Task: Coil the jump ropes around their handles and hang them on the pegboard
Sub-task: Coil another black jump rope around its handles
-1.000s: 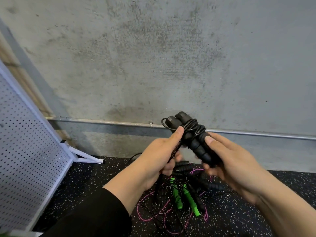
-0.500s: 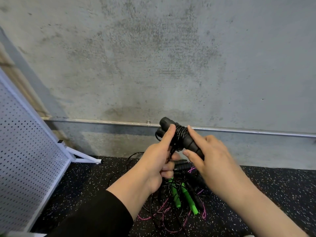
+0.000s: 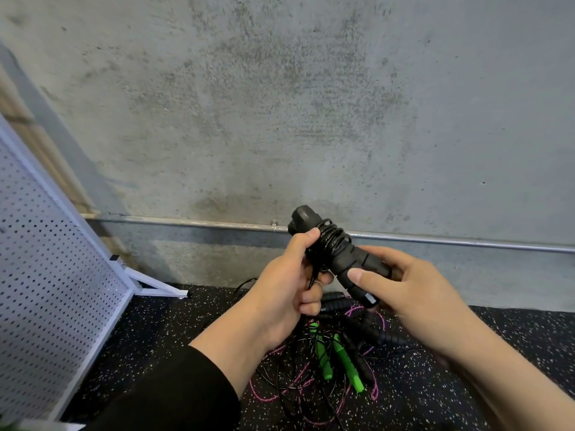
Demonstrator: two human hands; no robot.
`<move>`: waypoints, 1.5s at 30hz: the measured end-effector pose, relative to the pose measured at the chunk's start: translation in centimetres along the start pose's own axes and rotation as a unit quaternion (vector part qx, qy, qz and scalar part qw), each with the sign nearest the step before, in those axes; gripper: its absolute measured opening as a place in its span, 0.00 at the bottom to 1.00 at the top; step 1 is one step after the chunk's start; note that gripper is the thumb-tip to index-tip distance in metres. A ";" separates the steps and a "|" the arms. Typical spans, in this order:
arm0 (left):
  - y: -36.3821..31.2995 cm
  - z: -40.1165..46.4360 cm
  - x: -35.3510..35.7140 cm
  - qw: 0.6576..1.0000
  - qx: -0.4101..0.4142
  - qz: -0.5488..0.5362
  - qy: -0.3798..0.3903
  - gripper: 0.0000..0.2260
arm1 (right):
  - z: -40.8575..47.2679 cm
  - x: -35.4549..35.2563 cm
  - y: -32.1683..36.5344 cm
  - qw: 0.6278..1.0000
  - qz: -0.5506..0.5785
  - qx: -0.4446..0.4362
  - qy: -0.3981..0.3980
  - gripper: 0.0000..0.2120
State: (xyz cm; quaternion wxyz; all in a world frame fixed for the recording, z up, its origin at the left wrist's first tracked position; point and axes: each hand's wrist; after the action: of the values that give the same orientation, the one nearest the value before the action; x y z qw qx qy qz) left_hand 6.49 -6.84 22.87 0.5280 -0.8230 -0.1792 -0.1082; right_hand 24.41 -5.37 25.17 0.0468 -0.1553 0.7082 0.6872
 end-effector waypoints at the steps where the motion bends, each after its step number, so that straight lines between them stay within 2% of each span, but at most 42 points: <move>1: 0.0 -0.1 0.1 1.000 -0.001 0.003 0.005 0.22 | 0.0 0.0 0.0 0.999 -0.015 -0.018 -0.024 0.13; 4: 0.2 -0.2 0.4 1.000 0.008 0.029 0.001 0.24 | -0.3 0.5 -0.4 0.980 -0.149 -0.101 -0.086 0.19; 7: 0.1 -0.2 0.2 0.999 0.025 0.022 -0.029 0.21 | -0.7 1.0 -0.3 0.965 -0.205 -0.145 -0.079 0.19; 9: 0.0 -0.2 0.0 0.999 0.027 0.014 -0.030 0.20 | -0.6 0.9 -0.4 0.976 -0.153 -0.139 -0.064 0.16; 10: -0.1 -0.2 -0.1 0.999 0.029 0.015 -0.026 0.19 | -0.4 0.9 -0.4 0.989 -0.088 -0.106 -0.055 0.14; 12: -0.1 -0.4 -0.2 0.999 0.035 0.021 -0.011 0.19 | 0.0 0.7 -0.1 0.995 0.090 0.036 -0.008 0.23; 14: -0.2 -0.7 -0.3 0.999 0.041 0.024 -0.003 0.19 | 0.0 0.6 0.1 0.959 0.210 0.168 0.092 0.32; 16: -0.3 -0.8 -0.4 0.998 0.047 0.029 -0.001 0.19 | -0.2 0.5 0.1 0.925 0.246 0.214 0.193 0.34; 17: -0.4 -0.8 -0.4 0.998 0.047 0.030 0.000 0.19 | -0.2 0.4 0.0 0.915 0.260 0.217 0.218 0.33; 20: -0.8 -0.9 -0.6 0.998 0.053 0.037 0.003 0.19 | -0.1 0.6 -0.2 0.909 0.302 0.203 0.205 0.27; 22: -1.0 -1.0 -0.8 0.997 0.052 0.057 0.007 0.21 | 0.0 0.8 -0.2 0.921 0.312 0.173 0.156 0.25; 25: -1.2 -1.2 -1.1 0.995 0.021 0.100 0.022 0.30 | 0.1 0.9 0.0 0.941 0.309 0.116 0.076 0.21; 28: -1.0 -1.1 -1.3 0.992 -0.002 0.123 0.029 0.37 | 0.2 0.8 0.0 0.961 0.263 0.086 -0.004 0.16; 31: -0.7 -0.8 -1.2 0.990 -0.021 0.137 0.028 0.39 | -0.2 0.9 0.0 0.994 0.091 0.025 -0.050 0.12; 36: -1.0 -0.8 -1.3 0.987 -0.035 0.157 0.020 0.41 | 0.3 0.7 -0.5 0.994 -0.038 -0.046 -0.088 0.12; 38: -1.0 -0.9 -1.1 0.987 -0.035 0.158 0.013 0.41 | 0.8 0.3 -0.8 0.988 -0.091 -0.064 -0.107 0.15; 43: -0.6 -0.5 -0.8 0.990 -0.044 0.131 -0.002 0.41 | 0.6 0.9 -1.4 0.964 -0.232 -0.107 -0.079 0.33; 45: -0.7 -0.4 -0.9 0.993 -0.030 0.115 -0.006 0.35 | 0.6 1.4 -1.8 0.954 -0.262 -0.132 -0.069 0.35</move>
State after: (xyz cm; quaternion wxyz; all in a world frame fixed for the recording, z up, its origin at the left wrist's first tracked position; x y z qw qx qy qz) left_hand 5.37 -7.16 23.25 0.5107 -0.8544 -0.0834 -0.0468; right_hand 23.51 -5.05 23.02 0.2532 -0.2923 0.5409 0.7469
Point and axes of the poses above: each hand's wrist, its own z-axis towards the middle knuckle, its own x-axis out of the palm, y = z × x, and after that the axes turned 8 degrees about -y, right-handed
